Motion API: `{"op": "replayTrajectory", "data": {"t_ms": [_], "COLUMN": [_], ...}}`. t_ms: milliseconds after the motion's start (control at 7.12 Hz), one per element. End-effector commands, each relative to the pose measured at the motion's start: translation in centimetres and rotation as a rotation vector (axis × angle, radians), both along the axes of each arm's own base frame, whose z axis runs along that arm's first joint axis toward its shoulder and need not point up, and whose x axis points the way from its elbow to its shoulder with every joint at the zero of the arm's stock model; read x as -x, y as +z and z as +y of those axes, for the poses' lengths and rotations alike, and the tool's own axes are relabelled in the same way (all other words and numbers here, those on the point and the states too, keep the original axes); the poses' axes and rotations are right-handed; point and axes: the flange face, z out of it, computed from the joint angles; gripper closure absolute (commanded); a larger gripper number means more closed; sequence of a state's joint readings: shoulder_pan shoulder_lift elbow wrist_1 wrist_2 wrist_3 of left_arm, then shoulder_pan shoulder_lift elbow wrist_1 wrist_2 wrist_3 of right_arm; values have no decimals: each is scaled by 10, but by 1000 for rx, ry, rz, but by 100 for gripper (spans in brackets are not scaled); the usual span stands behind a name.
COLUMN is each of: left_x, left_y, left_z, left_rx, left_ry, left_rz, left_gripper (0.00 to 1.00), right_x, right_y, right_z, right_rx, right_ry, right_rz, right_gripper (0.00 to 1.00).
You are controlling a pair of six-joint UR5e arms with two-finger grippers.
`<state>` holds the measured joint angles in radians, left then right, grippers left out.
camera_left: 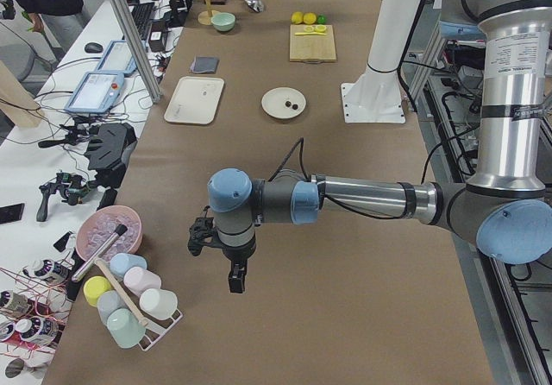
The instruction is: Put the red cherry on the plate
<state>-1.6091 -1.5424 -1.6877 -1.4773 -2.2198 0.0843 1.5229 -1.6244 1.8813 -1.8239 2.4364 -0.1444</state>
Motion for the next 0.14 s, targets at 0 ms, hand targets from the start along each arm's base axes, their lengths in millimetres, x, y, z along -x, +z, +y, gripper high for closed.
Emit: {"op": "replayTrajectory", "data": {"t_ms": [0], "left_x": [0], "left_y": [-10], "left_z": [-6], "left_rx": [-20], "left_ry": [0], "left_rz": [1], "left_gripper": [2], "right_x": [0], "right_y": [-3], "right_z": [-2], "right_rx": [-5], "right_ry": [0], "right_rz": [-4], "right_gripper": [0]}}
